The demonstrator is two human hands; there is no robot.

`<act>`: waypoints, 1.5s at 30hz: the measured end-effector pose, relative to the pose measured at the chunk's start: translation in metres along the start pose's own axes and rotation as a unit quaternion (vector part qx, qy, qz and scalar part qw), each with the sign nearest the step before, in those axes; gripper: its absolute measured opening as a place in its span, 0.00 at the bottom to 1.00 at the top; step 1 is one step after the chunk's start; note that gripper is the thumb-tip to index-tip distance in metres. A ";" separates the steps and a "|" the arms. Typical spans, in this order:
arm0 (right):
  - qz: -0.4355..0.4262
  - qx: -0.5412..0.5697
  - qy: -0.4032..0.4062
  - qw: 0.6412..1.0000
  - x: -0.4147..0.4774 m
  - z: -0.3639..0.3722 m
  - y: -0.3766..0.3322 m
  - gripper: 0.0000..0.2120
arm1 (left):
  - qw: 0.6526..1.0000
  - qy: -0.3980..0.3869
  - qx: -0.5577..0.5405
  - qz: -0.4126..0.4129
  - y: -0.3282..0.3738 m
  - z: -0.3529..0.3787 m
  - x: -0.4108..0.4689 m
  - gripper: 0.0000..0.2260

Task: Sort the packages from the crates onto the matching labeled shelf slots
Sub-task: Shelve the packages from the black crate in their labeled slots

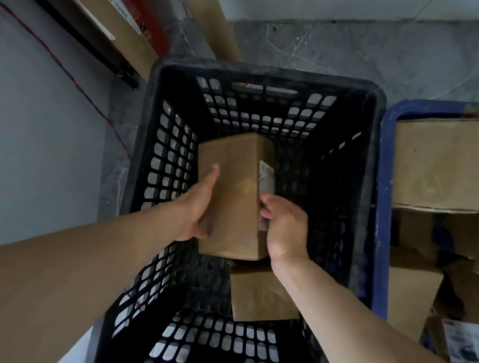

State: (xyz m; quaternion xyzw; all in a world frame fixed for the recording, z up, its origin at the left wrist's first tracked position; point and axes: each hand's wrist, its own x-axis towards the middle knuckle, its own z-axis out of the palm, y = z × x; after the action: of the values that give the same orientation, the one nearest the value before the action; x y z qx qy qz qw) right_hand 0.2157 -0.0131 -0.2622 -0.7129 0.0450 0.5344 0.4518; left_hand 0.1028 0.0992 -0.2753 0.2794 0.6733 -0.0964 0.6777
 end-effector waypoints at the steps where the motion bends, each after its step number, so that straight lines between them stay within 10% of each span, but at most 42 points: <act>1: -0.002 -0.019 -0.008 1.000 -0.001 0.002 0.002 0.16 | 1.000 0.007 -0.008 0.010 -0.001 0.004 0.001 0.33; 8: -0.027 -0.108 -0.050 0.992 -0.002 0.014 0.019 0.16 | 0.997 0.068 0.002 0.029 -0.011 0.001 0.014 0.50; 15: 0.060 -0.199 -0.034 0.978 0.010 0.015 0.032 0.57 | 0.998 0.061 0.012 0.032 -0.011 -0.005 0.013 0.51; 21: 0.015 -0.125 0.023 0.992 0.003 0.007 0.042 0.17 | 0.999 0.003 -0.036 0.040 -0.012 0.001 0.012 0.33; 34: 0.157 -0.059 -0.014 0.986 -0.022 0.012 0.046 0.19 | 0.991 0.005 0.101 0.090 -0.004 0.003 -0.004 0.32; 38: 0.047 -0.116 0.117 0.985 -0.025 0.005 0.044 0.27 | 0.972 0.115 0.071 0.193 0.003 0.006 -0.009 0.25; 45: -0.183 -0.377 0.107 0.902 0.008 -0.008 0.007 0.39 | 0.981 0.174 0.055 0.068 -0.038 -0.005 0.001 0.27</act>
State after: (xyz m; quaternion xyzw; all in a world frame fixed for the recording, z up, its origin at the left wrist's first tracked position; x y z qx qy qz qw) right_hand 0.2210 -0.0194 -0.2733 -0.8788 -0.2427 0.3396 0.2313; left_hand 0.0794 0.0702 -0.2853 0.3742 0.7540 -0.0365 0.5387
